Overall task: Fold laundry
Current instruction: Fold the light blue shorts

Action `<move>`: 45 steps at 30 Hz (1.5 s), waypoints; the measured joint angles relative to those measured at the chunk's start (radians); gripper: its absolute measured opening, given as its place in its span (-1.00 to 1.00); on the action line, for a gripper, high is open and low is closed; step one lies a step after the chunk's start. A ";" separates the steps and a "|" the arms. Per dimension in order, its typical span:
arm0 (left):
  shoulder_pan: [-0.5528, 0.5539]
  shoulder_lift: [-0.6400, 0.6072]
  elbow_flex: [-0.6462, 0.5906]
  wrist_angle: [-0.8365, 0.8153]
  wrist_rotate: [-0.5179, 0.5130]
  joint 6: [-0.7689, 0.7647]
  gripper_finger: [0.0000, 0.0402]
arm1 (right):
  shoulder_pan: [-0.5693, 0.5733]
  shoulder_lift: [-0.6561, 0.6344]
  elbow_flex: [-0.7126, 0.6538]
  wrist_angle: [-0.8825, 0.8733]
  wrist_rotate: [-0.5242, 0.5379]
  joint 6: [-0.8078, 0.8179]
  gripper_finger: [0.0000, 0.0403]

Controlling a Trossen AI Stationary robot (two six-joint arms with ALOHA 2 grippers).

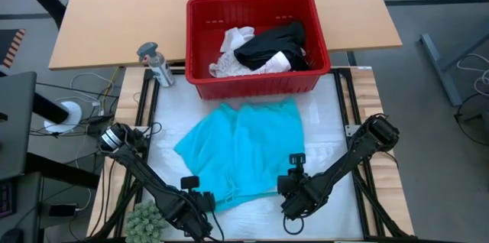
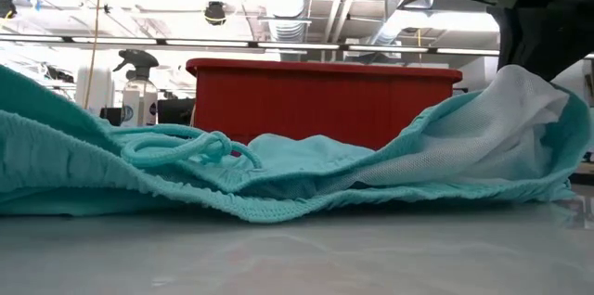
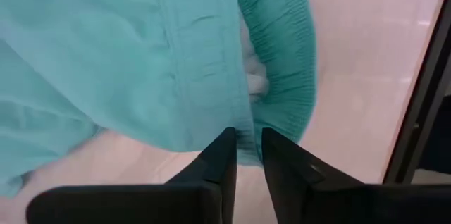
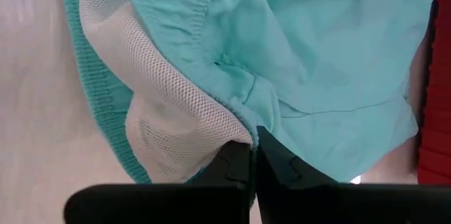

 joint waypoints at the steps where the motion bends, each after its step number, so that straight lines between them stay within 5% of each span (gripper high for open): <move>1: 0.000 0.000 0.000 0.001 0.000 0.000 -0.74 | 0.000 0.000 0.000 0.000 0.001 0.000 -0.85; 12: -0.004 0.003 0.000 0.022 -0.048 0.008 -0.73 | 0.000 0.000 0.000 0.000 0.001 0.002 -0.86; 25: 0.013 -0.010 0.000 -0.014 0.014 0.062 -0.24 | 0.000 0.000 0.000 0.001 0.000 0.003 -0.86; 37: -0.014 0.017 -0.001 0.005 -0.084 0.018 -0.23 | 0.000 0.000 0.000 0.005 -0.002 0.001 -0.86; 45: -0.008 0.022 -0.083 0.010 -0.024 -0.042 -0.24 | 0.000 0.000 0.000 0.003 -0.003 -0.004 -0.86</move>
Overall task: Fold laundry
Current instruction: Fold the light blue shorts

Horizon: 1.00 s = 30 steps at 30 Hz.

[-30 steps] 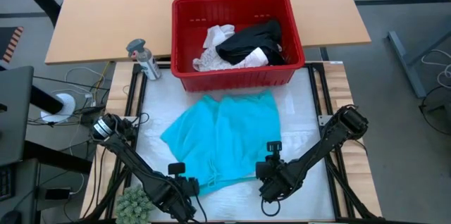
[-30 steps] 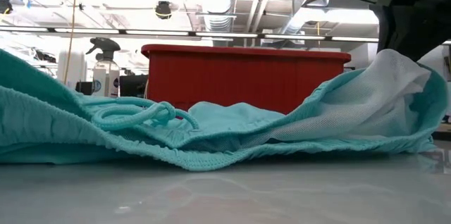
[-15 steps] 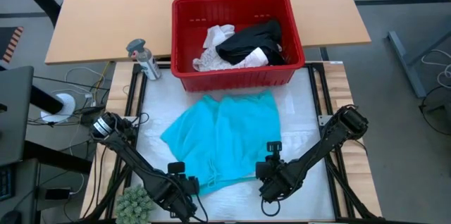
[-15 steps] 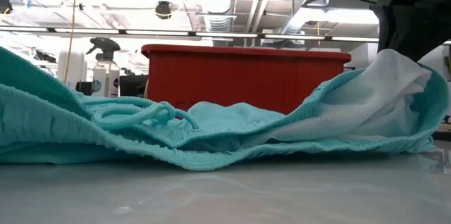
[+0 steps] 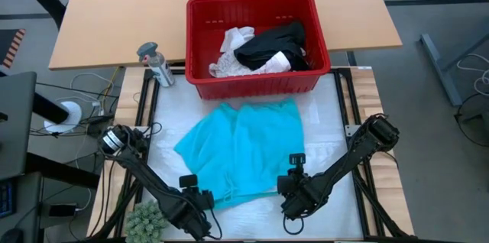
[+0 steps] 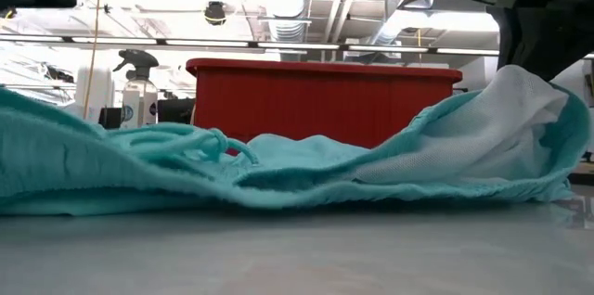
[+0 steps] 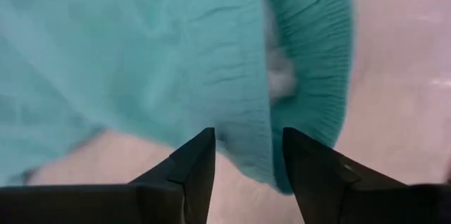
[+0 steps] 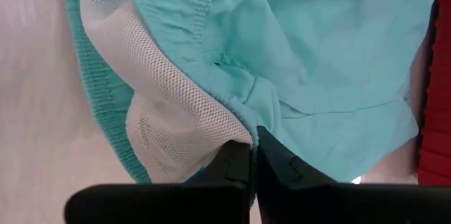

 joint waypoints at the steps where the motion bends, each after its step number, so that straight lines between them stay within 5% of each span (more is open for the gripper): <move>1: 0.004 0.000 -0.002 -0.016 0.014 -0.006 -0.27 | 0.000 0.000 0.000 0.000 0.002 0.000 -0.86; 8: 0.011 -0.003 0.031 -0.163 0.060 0.062 -0.92 | 0.000 0.000 0.018 -0.071 0.104 0.099 -0.88; 14: 0.012 -0.005 0.165 -0.469 -0.070 0.075 -0.99 | 0.002 0.000 0.153 -0.354 0.219 0.323 -0.88; 24: 0.027 -0.091 0.368 -0.470 -0.203 0.213 -1.00 | 0.021 -0.122 0.327 -0.380 0.255 0.316 -0.88; 30: 0.026 -0.155 0.480 -0.467 -0.186 0.272 -1.00 | 0.065 -0.253 0.401 -0.380 0.287 0.313 -0.88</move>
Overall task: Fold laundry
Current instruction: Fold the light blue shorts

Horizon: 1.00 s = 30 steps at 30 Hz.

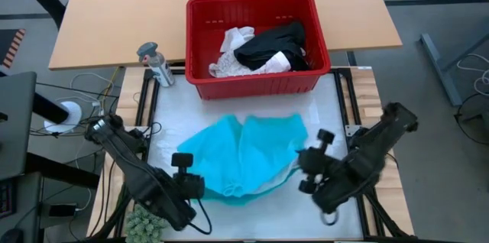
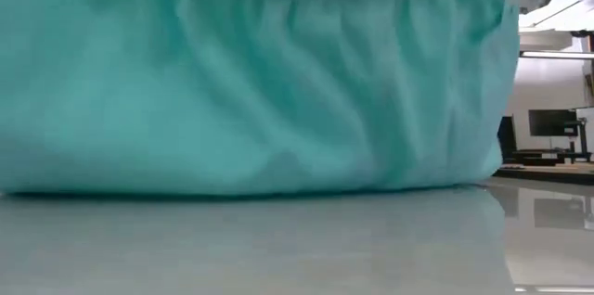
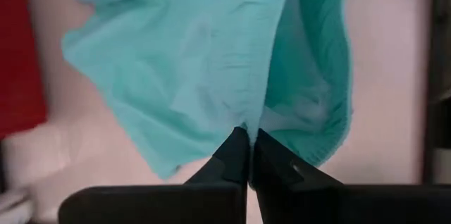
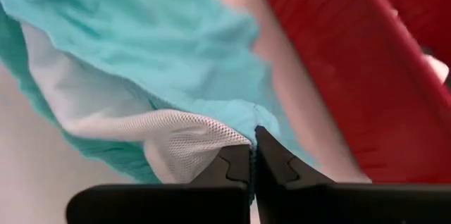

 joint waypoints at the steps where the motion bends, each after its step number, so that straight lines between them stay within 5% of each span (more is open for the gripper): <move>1: 0.001 -0.012 0.028 -0.004 -0.004 0.006 -1.00 | 0.010 -0.022 0.015 -0.002 0.014 -0.001 -0.88; 11: -0.002 -0.132 0.340 -0.001 -0.166 0.144 -1.00 | 0.127 -0.203 0.190 0.000 0.308 -0.078 -0.88; 15: 0.011 -0.213 0.364 -0.001 -0.332 0.246 -1.00 | 0.110 -0.257 0.207 0.000 0.413 -0.115 -0.88; 21: 0.154 -0.334 0.366 -0.002 -0.456 0.332 -1.00 | -0.079 -0.292 0.207 0.000 0.429 -0.186 -0.88; 30: 0.591 -0.385 0.366 0.001 -0.353 0.544 -1.00 | -0.430 -0.251 0.206 0.001 0.390 -0.325 -0.88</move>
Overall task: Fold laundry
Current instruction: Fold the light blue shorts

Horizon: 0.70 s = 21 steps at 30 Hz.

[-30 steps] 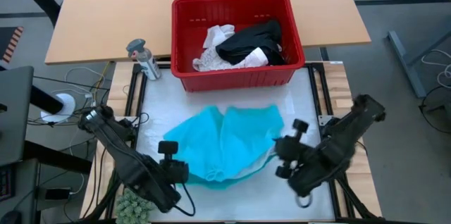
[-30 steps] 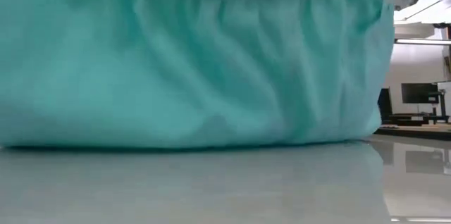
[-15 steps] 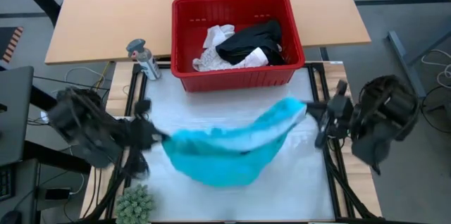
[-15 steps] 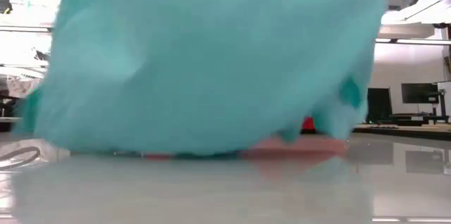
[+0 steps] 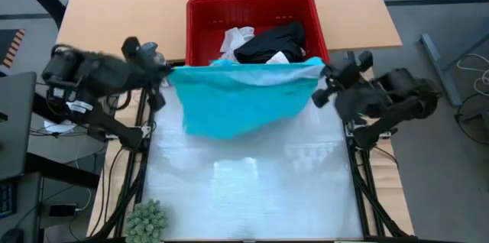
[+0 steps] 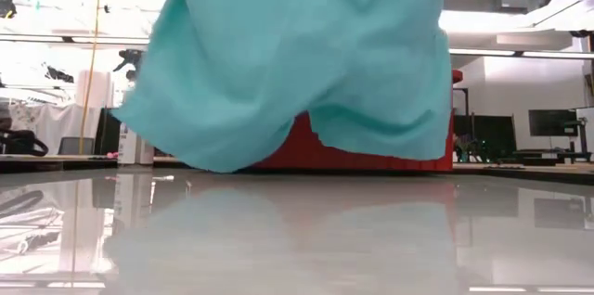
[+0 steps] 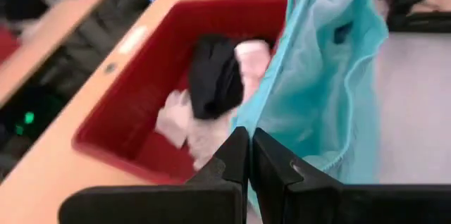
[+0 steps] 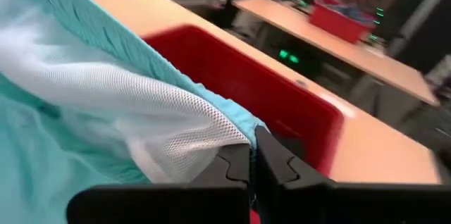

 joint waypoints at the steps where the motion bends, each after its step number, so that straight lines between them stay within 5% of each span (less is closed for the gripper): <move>1: 0.038 0.007 -0.001 -0.001 0.053 0.004 -1.00 | -0.022 0.010 0.000 -0.001 -0.025 -0.007 -0.88; 6: 0.098 0.023 -0.145 -0.003 0.262 0.002 -1.00 | -0.043 0.078 -0.017 -0.003 -0.208 0.001 -0.88; 14: -0.033 0.027 -0.786 0.031 0.615 -0.239 -1.00 | 0.109 0.183 -0.206 0.002 -0.465 0.193 -0.88; 21: -0.242 0.030 -1.213 0.420 0.900 -0.454 -1.00 | 0.259 0.275 -0.386 0.007 -0.609 0.459 -0.84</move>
